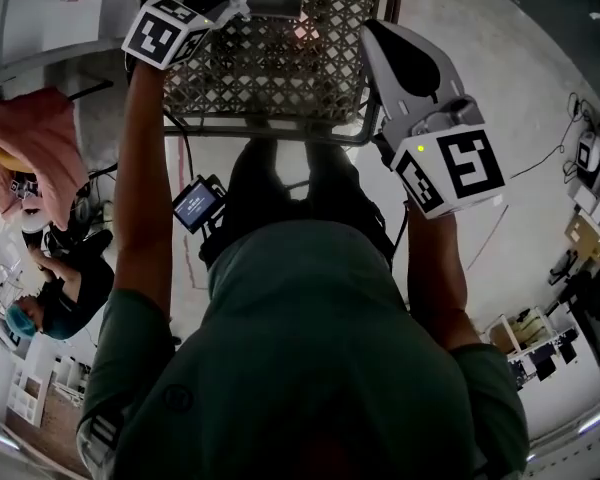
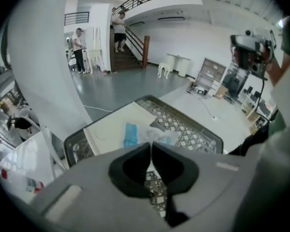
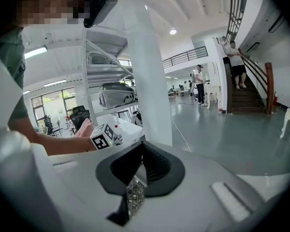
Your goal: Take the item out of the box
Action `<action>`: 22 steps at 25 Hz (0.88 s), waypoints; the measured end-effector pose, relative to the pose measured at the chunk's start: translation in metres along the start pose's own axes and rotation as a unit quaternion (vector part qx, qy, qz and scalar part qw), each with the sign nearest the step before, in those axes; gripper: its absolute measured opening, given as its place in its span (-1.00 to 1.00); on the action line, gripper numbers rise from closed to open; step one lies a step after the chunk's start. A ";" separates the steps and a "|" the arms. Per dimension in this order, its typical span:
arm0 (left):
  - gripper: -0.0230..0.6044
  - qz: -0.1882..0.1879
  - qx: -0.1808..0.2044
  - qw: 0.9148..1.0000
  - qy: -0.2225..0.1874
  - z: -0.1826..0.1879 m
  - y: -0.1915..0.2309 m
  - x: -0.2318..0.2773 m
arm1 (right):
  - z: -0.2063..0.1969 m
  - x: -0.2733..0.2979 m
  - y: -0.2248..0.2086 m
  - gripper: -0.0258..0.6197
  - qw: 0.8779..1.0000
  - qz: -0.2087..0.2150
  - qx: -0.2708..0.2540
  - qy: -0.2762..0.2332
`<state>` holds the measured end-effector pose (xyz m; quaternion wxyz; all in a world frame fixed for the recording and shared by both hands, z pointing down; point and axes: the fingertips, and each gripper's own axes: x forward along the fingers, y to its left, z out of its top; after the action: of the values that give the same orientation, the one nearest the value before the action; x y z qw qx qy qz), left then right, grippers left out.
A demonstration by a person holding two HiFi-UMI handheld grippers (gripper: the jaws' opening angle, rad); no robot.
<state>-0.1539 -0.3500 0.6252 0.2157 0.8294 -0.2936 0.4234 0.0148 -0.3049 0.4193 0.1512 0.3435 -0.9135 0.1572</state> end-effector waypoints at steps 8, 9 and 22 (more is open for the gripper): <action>-0.89 0.034 0.033 0.993 -0.104 0.052 -0.039 -0.103 | 0.026 -0.038 0.022 -0.90 0.999 -0.010 -0.020 -0.033; -0.89 0.034 0.035 0.992 -0.120 0.060 -0.042 -0.118 | 0.032 -0.041 0.024 -0.90 0.999 -0.012 -0.023 -0.037; -0.89 0.052 0.060 0.961 -0.265 0.109 -0.097 -0.267 | 0.081 -0.083 0.055 -0.90 0.995 -0.024 -0.054 -0.077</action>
<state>-0.1513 -0.2632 0.3336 0.0576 0.9069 -0.3574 0.2157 0.0241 -0.2487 0.3042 0.1028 0.3677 -0.9210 0.0771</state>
